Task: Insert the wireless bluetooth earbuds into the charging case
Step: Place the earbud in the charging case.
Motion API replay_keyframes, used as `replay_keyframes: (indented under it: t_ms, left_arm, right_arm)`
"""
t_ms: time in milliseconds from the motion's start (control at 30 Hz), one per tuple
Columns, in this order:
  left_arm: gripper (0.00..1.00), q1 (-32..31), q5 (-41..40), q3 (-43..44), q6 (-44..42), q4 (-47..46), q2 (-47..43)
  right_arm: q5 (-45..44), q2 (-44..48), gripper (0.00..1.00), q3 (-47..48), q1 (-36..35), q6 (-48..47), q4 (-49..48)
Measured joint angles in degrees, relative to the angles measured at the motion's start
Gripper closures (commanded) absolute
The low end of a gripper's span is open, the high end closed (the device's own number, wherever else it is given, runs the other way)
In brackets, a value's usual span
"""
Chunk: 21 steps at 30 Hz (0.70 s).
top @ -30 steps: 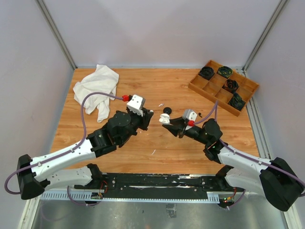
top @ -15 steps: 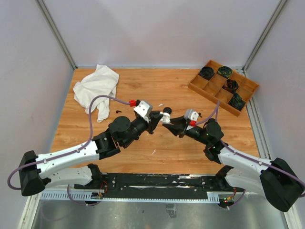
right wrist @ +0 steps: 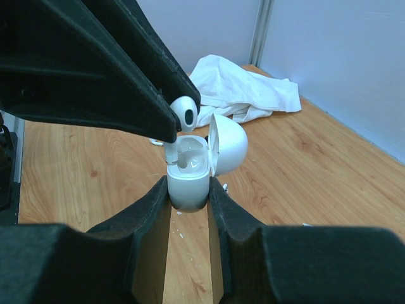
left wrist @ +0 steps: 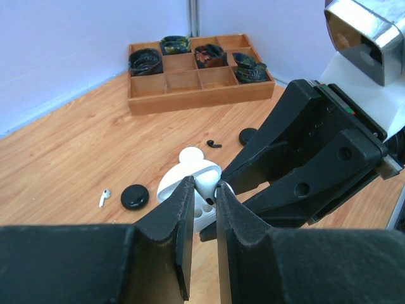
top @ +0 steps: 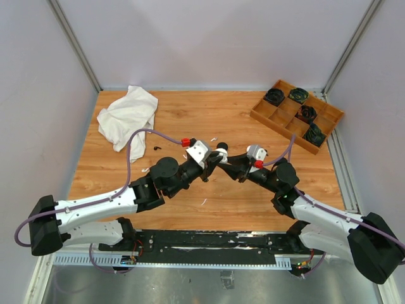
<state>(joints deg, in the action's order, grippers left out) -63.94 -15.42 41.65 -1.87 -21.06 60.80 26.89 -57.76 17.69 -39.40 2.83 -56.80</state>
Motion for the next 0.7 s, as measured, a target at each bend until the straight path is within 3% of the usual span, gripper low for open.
replay_keyframes:
  t_ms: [700]
  left_arm:
    - [0.86, -0.07, -0.92, -0.59, -3.91, -0.70, 1.09]
  right_arm:
    - [-0.17, 0.55, 0.97, -0.42, 0.00, 0.22, 0.00]
